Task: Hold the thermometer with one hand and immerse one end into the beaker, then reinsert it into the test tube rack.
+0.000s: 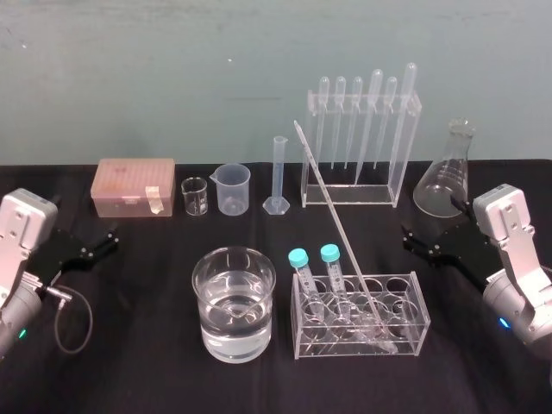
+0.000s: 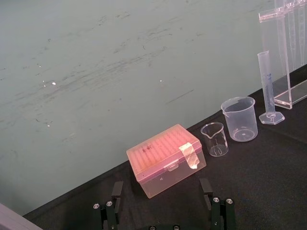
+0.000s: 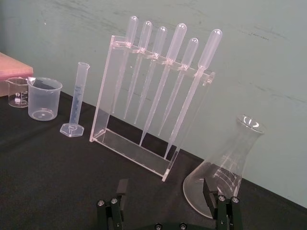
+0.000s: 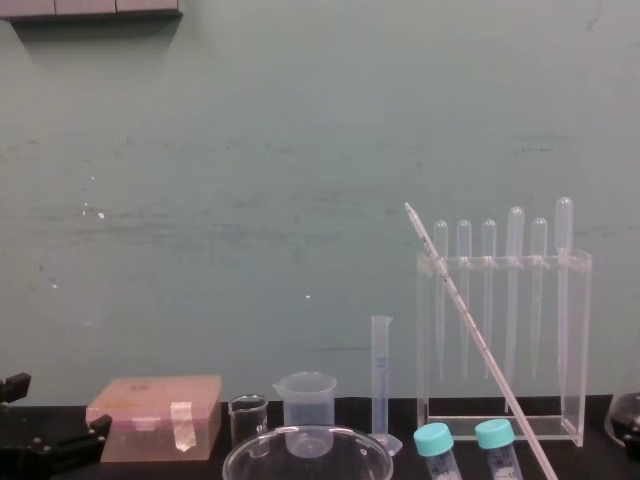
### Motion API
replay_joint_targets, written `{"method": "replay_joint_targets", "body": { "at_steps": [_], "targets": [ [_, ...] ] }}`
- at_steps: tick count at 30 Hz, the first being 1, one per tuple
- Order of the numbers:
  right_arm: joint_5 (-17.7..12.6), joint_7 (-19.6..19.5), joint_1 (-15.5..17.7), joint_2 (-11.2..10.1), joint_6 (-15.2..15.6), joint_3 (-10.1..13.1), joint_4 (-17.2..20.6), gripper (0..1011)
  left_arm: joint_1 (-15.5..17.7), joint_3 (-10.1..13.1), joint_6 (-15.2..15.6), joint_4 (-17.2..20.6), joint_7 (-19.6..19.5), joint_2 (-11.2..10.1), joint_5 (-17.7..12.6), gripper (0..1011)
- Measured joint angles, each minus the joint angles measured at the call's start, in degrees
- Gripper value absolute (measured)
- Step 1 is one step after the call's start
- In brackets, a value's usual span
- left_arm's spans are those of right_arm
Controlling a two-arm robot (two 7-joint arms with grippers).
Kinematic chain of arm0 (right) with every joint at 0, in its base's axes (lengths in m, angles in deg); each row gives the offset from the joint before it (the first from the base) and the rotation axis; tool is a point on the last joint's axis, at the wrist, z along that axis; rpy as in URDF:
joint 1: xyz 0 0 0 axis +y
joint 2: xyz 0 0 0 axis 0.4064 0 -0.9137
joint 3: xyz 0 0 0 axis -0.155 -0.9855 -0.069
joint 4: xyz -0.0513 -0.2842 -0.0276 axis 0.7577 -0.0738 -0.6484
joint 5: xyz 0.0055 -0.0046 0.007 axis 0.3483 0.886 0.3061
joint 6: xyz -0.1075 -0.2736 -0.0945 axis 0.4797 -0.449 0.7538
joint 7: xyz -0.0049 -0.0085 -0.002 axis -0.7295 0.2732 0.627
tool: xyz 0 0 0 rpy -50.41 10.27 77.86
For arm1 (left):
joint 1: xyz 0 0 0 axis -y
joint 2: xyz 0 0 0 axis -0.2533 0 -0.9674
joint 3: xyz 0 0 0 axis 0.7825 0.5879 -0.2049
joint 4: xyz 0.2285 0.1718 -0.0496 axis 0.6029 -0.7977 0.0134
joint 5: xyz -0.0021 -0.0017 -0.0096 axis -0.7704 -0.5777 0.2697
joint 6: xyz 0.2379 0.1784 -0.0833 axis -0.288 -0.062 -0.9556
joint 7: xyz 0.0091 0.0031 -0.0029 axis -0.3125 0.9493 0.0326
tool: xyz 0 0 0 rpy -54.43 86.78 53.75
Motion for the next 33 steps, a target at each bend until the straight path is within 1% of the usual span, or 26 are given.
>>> {"method": "replay_joint_targets", "body": {
  "at_steps": [15, 17, 18, 19, 20, 21, 22, 24, 25, 26, 27, 28, 29, 30, 33],
  "targets": [
    [0.0, 0.0, 0.0, 0.0, 0.0, 0.0, 0.0, 1003, 0.0, 0.0, 0.0, 0.0, 0.0, 0.0, 0.0, 1008],
    [-0.6, 1.2, -0.1, -0.3, 0.3, 0.5, 0.5, 1003, 0.0, 0.0, 0.0, 0.0, 0.0, 0.0, 0.0, 1008],
    [-1.4, 2.0, -0.1, -0.4, 0.7, 1.0, 1.0, 1003, 0.0, 0.0, 0.0, 0.0, 0.0, 0.0, 0.0, 1008],
    [-3.7, 4.0, 0.0, -0.8, 1.9, 2.0, 2.2, 1003, 0.0, 0.0, 0.0, 0.0, 0.0, 0.0, 0.0, 1008],
    [-5.2, 5.2, 0.1, -1.0, 2.8, 2.5, 2.9, 1003, 0.0, 0.0, 0.0, 0.0, 0.0, 0.0, 0.0, 1008],
    [-8.1, 7.6, 0.3, -1.5, 4.9, 3.7, 4.5, 1003, 0.0, 0.0, 0.0, 0.0, 0.0, 0.0, 0.0, 1008],
    [-8.1, 7.6, 0.3, -1.5, 4.9, 3.7, 4.5, 1003, 0.0, 0.0, 0.0, 0.0, 0.0, 0.0, 0.0, 1008],
    [-13.9, 12.5, 0.6, -2.6, 9.6, 5.7, 7.6, 1003, 0.0, 0.0, 0.0, 0.0, 0.0, 0.0, 0.0, 1008],
    [-13.9, 12.5, 0.6, -2.6, 9.6, 5.7, 7.6, 1003, 0.0, 0.0, 0.0, 0.0, 0.0, 0.0, 0.0, 1008],
    [-16.7, 15.0, 0.6, -3.1, 11.9, 6.7, 9.0, 1003, 0.0, 0.0, 0.0, 0.0, 0.0, 0.0, 0.0, 1008],
    [-18.0, 16.2, 0.6, -3.3, 13.0, 7.2, 9.8, 1003, 0.0, 0.0, 0.0, 0.0, 0.0, 0.0, 0.0, 1008],
    [-20.1, 18.1, 0.6, -3.7, 14.8, 7.9, 11.0, 1003, 0.0, 0.0, 0.0, 0.0, 0.0, 0.0, 0.0, 1008],
    [-21.2, 19.2, 0.5, -3.9, 15.7, 8.3, 11.6, 1003, 0.0, 0.0, 0.0, 0.0, 0.0, 0.0, 0.0, 1008],
    [-22.9, 21.2, 0.4, -4.3, 17.4, 8.8, 12.8, 1003, 0.0, 0.0, 0.0, 0.0, 0.0, 0.0, 0.0, 1008],
    [-25.1, 24.1, -0.1, -5.0, 19.5, 9.3, 14.4, 1003, 0.0, 0.0, 0.0, 0.0, 0.0, 0.0, 0.0, 1008]
  ]
}}
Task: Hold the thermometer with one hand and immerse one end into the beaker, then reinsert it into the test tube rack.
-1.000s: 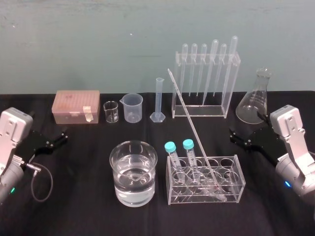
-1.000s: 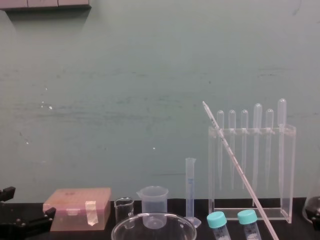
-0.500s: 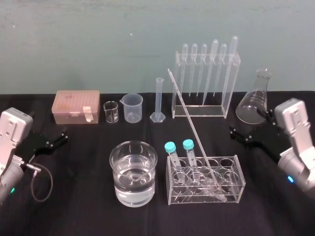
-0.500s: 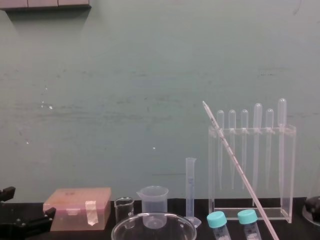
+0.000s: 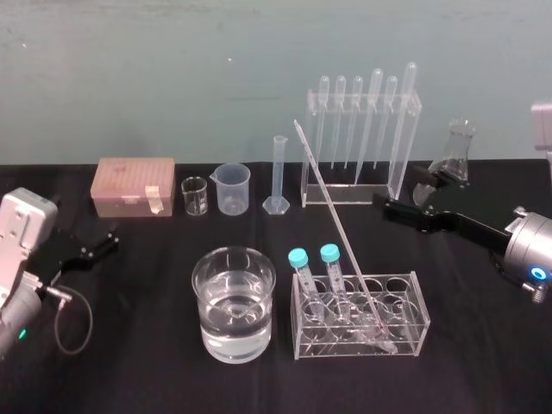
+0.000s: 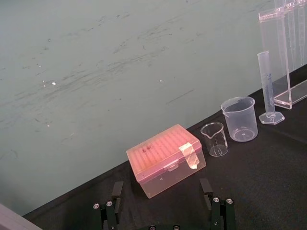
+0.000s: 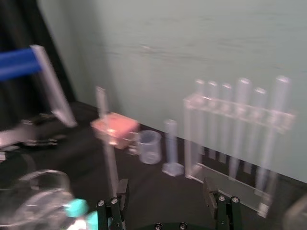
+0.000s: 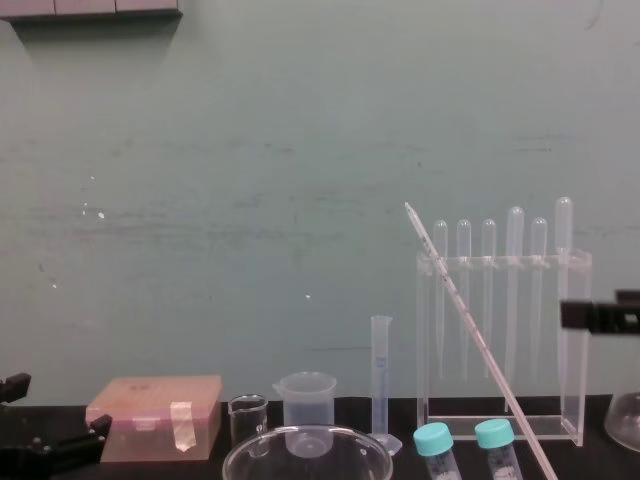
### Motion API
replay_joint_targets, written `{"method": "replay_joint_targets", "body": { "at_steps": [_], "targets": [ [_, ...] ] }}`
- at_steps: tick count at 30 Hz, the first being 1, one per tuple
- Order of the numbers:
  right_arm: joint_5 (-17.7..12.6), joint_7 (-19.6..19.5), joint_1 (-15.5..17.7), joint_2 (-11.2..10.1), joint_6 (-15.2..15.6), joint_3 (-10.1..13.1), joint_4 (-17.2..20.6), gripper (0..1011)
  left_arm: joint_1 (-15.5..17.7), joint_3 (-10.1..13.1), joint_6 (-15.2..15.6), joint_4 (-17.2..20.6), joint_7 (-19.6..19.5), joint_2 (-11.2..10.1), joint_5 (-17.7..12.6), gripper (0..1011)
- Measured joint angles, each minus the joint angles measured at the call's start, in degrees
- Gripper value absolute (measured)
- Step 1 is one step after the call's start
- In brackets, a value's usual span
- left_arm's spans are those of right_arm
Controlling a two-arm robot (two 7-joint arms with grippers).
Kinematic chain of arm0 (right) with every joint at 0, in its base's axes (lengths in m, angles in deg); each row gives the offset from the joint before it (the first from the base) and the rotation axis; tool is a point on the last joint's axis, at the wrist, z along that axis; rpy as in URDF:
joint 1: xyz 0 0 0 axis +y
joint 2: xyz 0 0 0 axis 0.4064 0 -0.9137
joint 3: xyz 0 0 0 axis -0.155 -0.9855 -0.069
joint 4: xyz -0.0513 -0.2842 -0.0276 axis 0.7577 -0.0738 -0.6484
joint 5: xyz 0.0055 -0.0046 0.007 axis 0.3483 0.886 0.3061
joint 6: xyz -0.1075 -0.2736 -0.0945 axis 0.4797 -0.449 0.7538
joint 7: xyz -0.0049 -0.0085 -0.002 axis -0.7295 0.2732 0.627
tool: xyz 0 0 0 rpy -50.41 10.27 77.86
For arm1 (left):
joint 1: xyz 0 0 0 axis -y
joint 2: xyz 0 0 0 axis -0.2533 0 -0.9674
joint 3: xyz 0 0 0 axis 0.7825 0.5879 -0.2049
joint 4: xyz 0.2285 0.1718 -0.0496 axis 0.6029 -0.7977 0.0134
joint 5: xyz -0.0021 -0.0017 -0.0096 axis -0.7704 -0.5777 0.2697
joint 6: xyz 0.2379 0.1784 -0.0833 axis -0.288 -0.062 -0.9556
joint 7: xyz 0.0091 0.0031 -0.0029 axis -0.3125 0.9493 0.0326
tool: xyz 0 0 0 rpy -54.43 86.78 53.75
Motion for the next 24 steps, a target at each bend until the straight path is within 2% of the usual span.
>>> {"method": "replay_joint_targets", "body": {
  "at_steps": [4, 9, 10, 11, 20, 24],
  "targets": [
    [-2.5, 3.9, -1.4, -1.1, 2.2, -0.5, 1.6, 1003, 0.0, 0.0, 0.0, 0.0, 0.0, 0.0, 0.0, 1008],
    [-3.3, 7.2, -4.9, -1.5, 3.7, -3.4, 1.3, 1003, 0.0, 0.0, 0.0, 0.0, 0.0, 0.0, 0.0, 1008],
    [-3.0, 7.6, -6.2, -1.2, 4.1, -4.4, 0.6, 1003, 0.0, 0.0, 0.0, 0.0, 0.0, 0.0, 0.0, 1008],
    [-3.0, 7.6, -6.2, -1.2, 4.1, -4.4, 0.6, 1003, 0.0, 0.0, 0.0, 0.0, 0.0, 0.0, 0.0, 1008],
    [-0.4, 9.1, -15.6, 3.1, 6.5, -11.4, -6.2, 1003, 0.0, 0.0, 0.0, 0.0, 0.0, 0.0, 0.0, 1008],
    [0.3, 9.4, -17.6, 4.0, 6.7, -13.0, -7.7, 1003, 0.0, 0.0, 0.0, 0.0, 0.0, 0.0, 0.0, 1008]
  ]
}}
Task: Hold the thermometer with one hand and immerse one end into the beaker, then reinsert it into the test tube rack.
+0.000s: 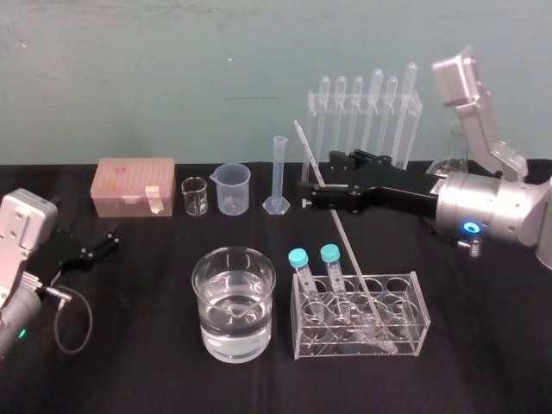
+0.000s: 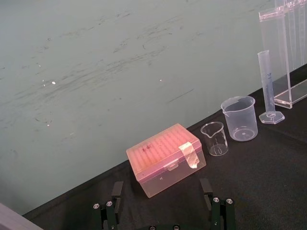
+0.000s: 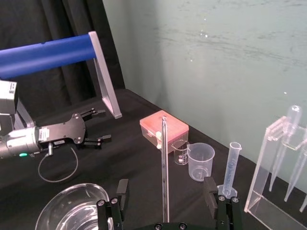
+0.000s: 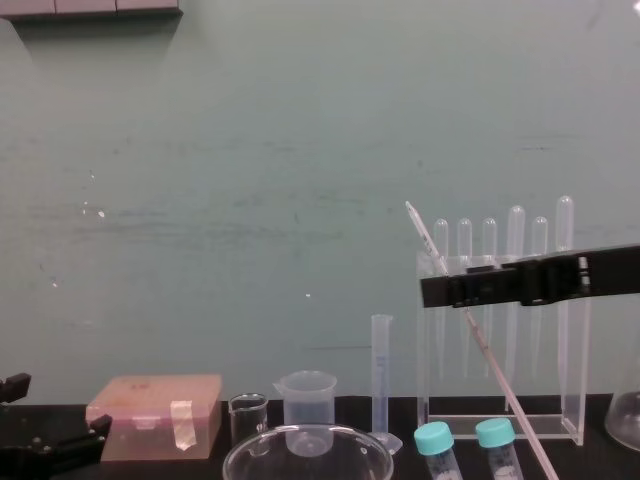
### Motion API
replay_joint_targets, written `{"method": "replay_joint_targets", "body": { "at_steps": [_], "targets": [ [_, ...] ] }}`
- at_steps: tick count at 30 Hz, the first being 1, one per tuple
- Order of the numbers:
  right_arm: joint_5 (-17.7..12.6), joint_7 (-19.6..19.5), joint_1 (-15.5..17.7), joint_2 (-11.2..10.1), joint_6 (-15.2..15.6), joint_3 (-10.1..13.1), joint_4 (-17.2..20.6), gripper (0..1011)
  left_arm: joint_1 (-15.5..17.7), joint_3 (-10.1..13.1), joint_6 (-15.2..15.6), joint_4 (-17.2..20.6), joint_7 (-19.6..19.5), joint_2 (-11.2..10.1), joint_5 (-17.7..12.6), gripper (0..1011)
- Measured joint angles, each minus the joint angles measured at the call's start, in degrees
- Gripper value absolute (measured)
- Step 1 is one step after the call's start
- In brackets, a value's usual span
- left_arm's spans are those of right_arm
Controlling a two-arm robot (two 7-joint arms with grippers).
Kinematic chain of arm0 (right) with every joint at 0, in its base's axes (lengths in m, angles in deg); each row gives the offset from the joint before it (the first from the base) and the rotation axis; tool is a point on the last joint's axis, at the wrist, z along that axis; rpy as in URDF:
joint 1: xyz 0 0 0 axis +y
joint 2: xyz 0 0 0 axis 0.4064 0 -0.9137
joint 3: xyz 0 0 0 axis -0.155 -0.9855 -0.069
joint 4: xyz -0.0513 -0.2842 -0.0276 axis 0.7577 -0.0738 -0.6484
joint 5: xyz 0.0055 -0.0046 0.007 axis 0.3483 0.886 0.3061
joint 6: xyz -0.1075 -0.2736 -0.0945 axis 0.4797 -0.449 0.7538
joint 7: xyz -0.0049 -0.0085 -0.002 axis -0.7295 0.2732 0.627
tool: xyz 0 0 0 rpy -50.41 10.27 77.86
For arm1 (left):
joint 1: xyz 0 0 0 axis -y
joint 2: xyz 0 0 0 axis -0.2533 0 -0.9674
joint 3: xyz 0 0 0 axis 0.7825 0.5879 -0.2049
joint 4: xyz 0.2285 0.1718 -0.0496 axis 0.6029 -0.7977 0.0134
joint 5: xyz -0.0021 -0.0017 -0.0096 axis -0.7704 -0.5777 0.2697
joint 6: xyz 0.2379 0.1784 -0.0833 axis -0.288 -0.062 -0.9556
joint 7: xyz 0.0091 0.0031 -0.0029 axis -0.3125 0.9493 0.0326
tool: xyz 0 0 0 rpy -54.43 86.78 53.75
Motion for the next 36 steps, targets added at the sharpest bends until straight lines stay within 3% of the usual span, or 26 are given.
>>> {"method": "replay_joint_targets", "body": {
  "at_steps": [9, 21, 27, 36],
  "targets": [
    [1.9, 0.4, -3.6, 1.5, 0.3, -3.5, -2.4, 1003, 0.0, 0.0, 0.0, 0.0, 0.0, 0.0, 0.0, 1008],
    [2.2, 0.4, -3.7, 1.6, 0.2, -3.7, -2.5, 995, 0.0, 0.0, 0.0, 0.0, 0.0, 0.0, 0.0, 1008],
    [2.1, 0.4, -3.7, 1.6, 0.2, -3.6, -2.5, 870, 0.0, 0.0, 0.0, 0.0, 0.0, 0.0, 0.0, 1008],
    [2.1, 0.4, -3.6, 1.5, 0.2, -3.6, -2.4, 594, 0.0, 0.0, 0.0, 0.0, 0.0, 0.0, 0.0, 1008]
  ]
}}
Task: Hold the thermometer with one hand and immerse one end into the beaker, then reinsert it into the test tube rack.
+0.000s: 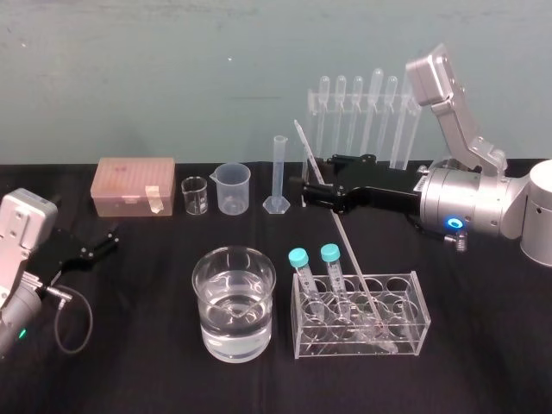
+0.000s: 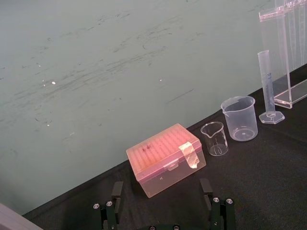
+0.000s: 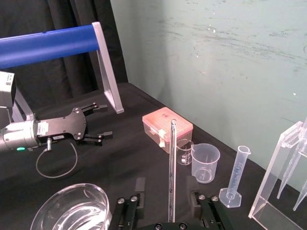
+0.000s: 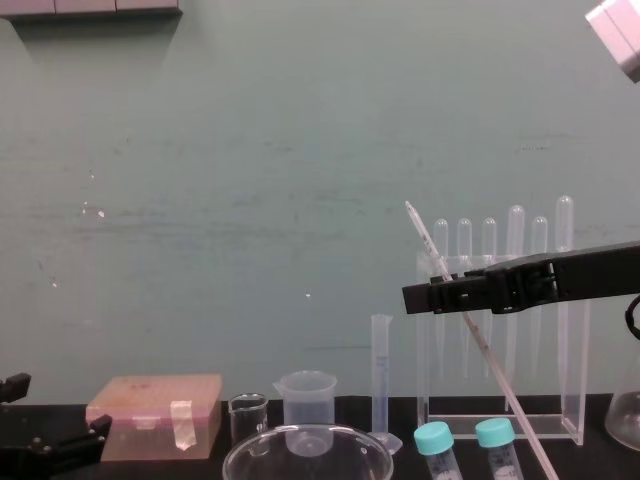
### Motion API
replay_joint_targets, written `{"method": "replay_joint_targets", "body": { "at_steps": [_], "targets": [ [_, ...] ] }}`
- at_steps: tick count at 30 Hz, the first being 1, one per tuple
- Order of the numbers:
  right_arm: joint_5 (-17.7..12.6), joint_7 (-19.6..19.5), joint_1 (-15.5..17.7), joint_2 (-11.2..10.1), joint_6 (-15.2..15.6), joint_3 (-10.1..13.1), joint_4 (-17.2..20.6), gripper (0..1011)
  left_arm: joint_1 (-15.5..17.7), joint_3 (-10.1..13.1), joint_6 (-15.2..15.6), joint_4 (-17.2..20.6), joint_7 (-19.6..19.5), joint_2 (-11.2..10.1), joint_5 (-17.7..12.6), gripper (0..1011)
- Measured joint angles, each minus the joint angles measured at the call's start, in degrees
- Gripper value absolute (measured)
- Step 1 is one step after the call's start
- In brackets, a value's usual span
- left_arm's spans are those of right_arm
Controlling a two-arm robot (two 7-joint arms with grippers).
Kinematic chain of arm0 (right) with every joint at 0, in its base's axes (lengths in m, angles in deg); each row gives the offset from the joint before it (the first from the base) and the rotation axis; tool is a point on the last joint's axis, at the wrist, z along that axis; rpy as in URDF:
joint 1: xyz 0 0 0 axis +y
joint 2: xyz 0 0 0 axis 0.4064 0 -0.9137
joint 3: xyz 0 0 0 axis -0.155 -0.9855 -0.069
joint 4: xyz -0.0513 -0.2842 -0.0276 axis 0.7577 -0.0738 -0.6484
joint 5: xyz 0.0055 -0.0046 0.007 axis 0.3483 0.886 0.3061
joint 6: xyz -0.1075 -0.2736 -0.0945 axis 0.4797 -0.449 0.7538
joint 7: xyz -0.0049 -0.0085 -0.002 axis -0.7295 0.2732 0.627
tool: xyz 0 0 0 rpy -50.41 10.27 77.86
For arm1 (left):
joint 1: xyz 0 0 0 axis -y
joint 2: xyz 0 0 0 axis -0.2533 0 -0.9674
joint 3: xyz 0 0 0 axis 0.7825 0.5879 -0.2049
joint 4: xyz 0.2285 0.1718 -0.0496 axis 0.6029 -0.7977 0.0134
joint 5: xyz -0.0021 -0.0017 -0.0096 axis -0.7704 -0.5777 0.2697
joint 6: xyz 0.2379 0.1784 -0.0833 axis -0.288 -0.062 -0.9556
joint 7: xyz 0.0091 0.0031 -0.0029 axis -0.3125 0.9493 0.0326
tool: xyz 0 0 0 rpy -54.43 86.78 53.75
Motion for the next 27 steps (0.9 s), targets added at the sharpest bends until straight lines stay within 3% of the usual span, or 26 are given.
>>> {"method": "replay_joint_targets", "body": {
  "at_steps": [3, 5, 6, 9, 12, 16, 27],
  "targets": [
    [0.0, 0.0, 0.0, 0.0, 0.0, 0.0, 0.0, 488, 0.0, 0.0, 0.0, 0.0, 0.0, 0.0, 0.0, 1008],
    [0.0, 0.0, 0.0, 0.0, 0.0, 0.0, 0.0, 477, 0.0, 0.0, 0.0, 0.0, 0.0, 0.0, 0.0, 1008],
    [0.0, 0.0, 0.0, 0.0, 0.0, 0.0, 0.0, 390, 0.0, 0.0, 0.0, 0.0, 0.0, 0.0, 0.0, 1008],
    [0.0, 0.0, 0.0, 0.0, 0.0, 0.0, 0.0, 330, 0.0, 0.0, 0.0, 0.0, 0.0, 0.0, 0.0, 1008],
    [-0.1, 0.0, 0.0, 0.0, 0.0, 0.1, 0.0, 189, 0.0, 0.0, 0.0, 0.0, 0.0, 0.0, 0.0, 1008],
    [-0.1, 0.0, 0.0, 0.0, 0.0, 0.1, 0.0, 84, 0.0, 0.0, 0.0, 0.0, 0.0, 0.0, 0.0, 1008],
    [-0.1, 0.0, 0.0, 0.0, 0.0, 0.1, 0.0, 56, 0.0, 0.0, 0.0, 0.0, 0.0, 0.0, 0.0, 1008]
  ]
}}
